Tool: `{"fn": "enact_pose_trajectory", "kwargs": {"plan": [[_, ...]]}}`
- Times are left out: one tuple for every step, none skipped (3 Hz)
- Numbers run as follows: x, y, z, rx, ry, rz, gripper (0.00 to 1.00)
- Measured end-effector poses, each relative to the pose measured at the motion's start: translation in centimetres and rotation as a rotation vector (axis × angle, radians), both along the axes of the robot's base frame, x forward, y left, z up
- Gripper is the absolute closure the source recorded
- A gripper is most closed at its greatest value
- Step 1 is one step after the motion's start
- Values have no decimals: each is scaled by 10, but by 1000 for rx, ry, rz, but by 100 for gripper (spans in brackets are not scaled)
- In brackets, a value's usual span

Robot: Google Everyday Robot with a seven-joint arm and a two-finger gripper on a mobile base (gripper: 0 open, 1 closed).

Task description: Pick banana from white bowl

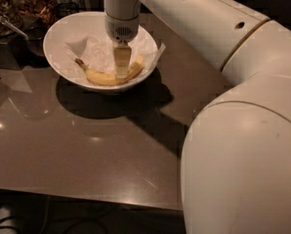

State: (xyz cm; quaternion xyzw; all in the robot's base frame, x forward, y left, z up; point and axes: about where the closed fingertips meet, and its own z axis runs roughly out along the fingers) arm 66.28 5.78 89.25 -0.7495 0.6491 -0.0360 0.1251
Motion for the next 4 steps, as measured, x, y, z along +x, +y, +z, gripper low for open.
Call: {"fn": "enact_pose_trajectory", "kwargs": {"plan": [[3,0,-15,-7,26,8,26],[15,-16,-33,-6,52,6,25],[13,-6,-45,-8,76,10,23],[13,-7,-49,-3,87,8,41]]}}
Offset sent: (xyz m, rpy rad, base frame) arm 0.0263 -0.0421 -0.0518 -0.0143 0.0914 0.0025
